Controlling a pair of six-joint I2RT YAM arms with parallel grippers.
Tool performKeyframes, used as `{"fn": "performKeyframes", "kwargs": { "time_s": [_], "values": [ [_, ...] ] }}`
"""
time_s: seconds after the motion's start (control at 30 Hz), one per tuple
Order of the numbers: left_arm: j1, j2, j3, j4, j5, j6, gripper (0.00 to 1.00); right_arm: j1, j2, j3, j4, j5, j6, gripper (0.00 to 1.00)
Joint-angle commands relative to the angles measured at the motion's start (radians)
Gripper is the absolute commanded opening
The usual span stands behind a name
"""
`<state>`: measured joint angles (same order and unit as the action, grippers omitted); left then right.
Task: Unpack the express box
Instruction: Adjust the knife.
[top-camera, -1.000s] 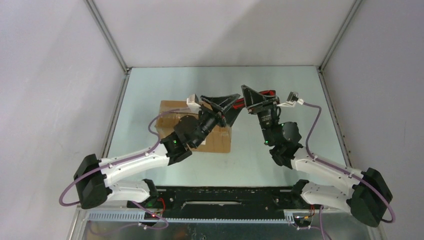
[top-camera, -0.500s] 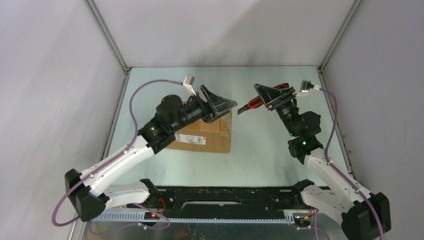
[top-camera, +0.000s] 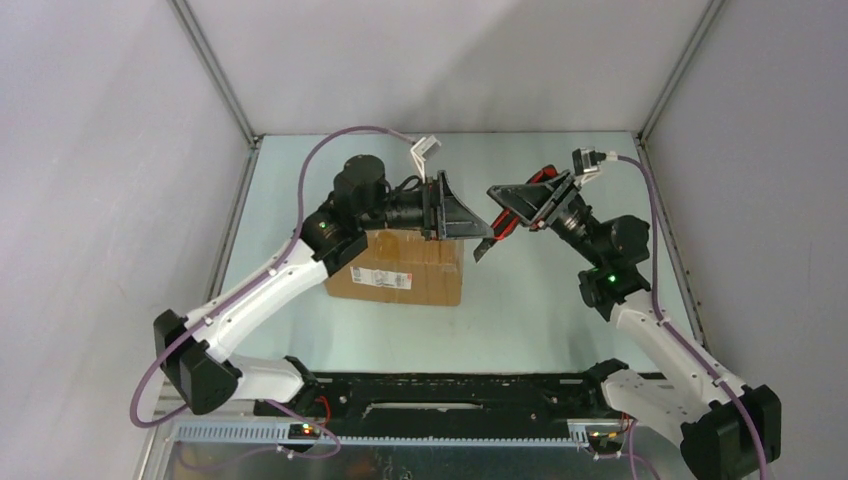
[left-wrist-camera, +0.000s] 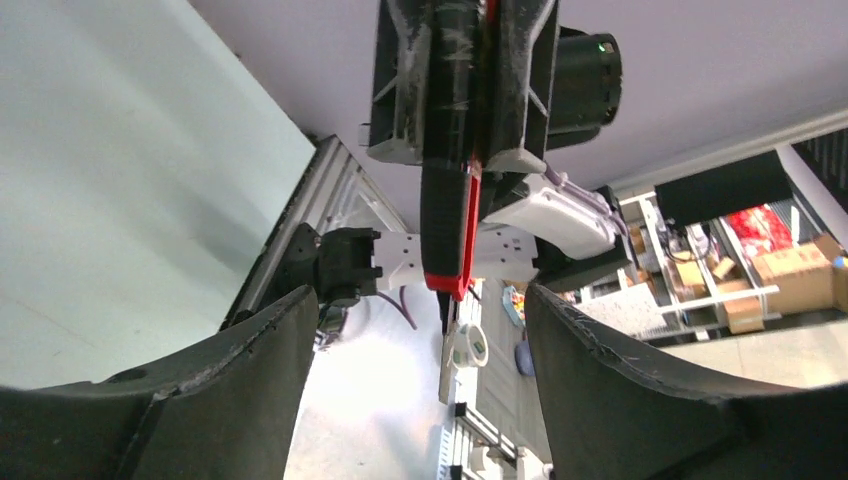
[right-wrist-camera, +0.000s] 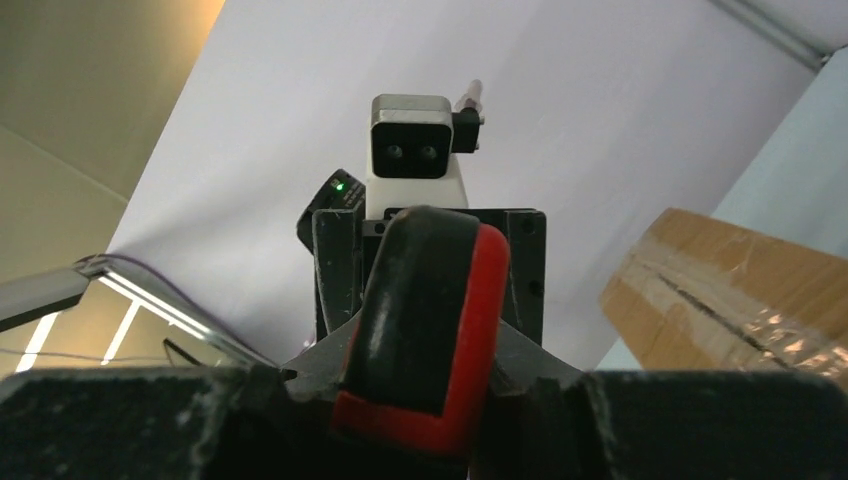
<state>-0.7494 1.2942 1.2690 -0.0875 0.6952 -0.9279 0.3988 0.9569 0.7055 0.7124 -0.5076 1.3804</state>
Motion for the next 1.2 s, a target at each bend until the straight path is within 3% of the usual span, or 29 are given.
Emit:
{"fn": "performKeyframes", "kwargs": {
  "time_s": [0.0,0.2,0.53,0.63,0.8,1.03,1.17],
  "values": [
    [-0.015,-0.006,-0.041,0.262,0.101,-0.138,0.77,0.026,0.021,0.067,0.029,-0.062,0.061,0.0],
    [-0.03,0.022,-0.038,0.257,0.083,-0.158,0.61,0.05,0.026,0.068,-0.033,-0.012,0.107,0.0],
    [-0.025,0.053,-0.058,0.289,0.039,-0.303,0.19,0.072,0.033,0.071,-0.197,0.117,0.263,0.0],
    [-0.018,0.051,-0.063,0.285,0.014,-0.354,0.01,0.069,0.011,0.071,-0.26,0.143,0.281,0.0],
    [-0.007,0.054,-0.076,0.279,0.006,-0.396,0.0,0.058,-0.021,0.082,-0.302,0.151,0.221,0.0],
    [0.028,0.063,-0.047,0.198,0.064,-0.305,0.0,0.05,-0.025,0.109,-0.311,0.041,0.117,0.36],
    [0.056,0.052,-0.044,0.14,0.078,-0.23,0.0,0.035,-0.045,0.107,-0.318,0.003,0.09,0.45]
  ]
}}
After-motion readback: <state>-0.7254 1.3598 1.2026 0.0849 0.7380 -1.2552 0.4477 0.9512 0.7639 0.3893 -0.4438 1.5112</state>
